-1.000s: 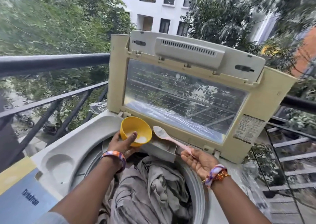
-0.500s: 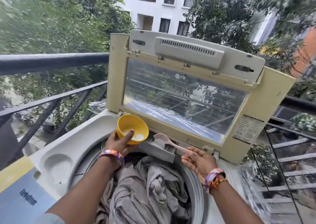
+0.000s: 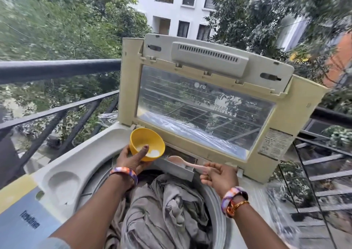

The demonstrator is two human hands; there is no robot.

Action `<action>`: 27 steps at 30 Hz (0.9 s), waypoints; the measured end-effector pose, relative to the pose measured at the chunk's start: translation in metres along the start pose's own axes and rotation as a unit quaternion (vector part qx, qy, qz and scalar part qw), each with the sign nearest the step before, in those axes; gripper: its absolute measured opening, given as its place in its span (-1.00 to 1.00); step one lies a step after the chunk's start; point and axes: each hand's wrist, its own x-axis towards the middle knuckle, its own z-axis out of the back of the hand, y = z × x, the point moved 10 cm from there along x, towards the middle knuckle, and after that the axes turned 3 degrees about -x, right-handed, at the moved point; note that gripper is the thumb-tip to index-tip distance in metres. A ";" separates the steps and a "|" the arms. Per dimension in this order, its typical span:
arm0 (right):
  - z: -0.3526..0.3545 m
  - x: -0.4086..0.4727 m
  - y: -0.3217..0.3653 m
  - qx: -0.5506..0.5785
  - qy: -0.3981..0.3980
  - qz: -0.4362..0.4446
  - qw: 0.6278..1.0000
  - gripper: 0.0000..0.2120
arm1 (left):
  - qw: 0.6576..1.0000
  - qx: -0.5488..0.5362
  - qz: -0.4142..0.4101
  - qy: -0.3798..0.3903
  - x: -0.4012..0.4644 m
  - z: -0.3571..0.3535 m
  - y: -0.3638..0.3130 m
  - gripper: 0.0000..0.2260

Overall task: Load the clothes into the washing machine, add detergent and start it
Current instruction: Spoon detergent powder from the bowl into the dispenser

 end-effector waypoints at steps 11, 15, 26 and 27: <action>0.001 0.003 0.009 -0.032 -0.014 0.041 0.999 -0.71 | 1.000 0.000 0.004 -0.002 0.002 0.003 0.002 -0.54; 0.005 0.002 0.010 -0.046 -0.030 0.048 0.997 -0.72 | 1.000 0.004 0.009 0.001 0.002 0.002 0.002 -0.52; 0.016 -0.002 0.019 0.011 -0.041 0.042 0.998 -0.80 | 0.998 -0.050 0.025 0.029 0.001 -0.005 0.005 -0.54; 0.016 -0.005 0.025 0.042 -0.033 0.040 0.998 -0.79 | 0.997 -0.059 0.026 0.036 0.000 -0.007 0.005 -0.54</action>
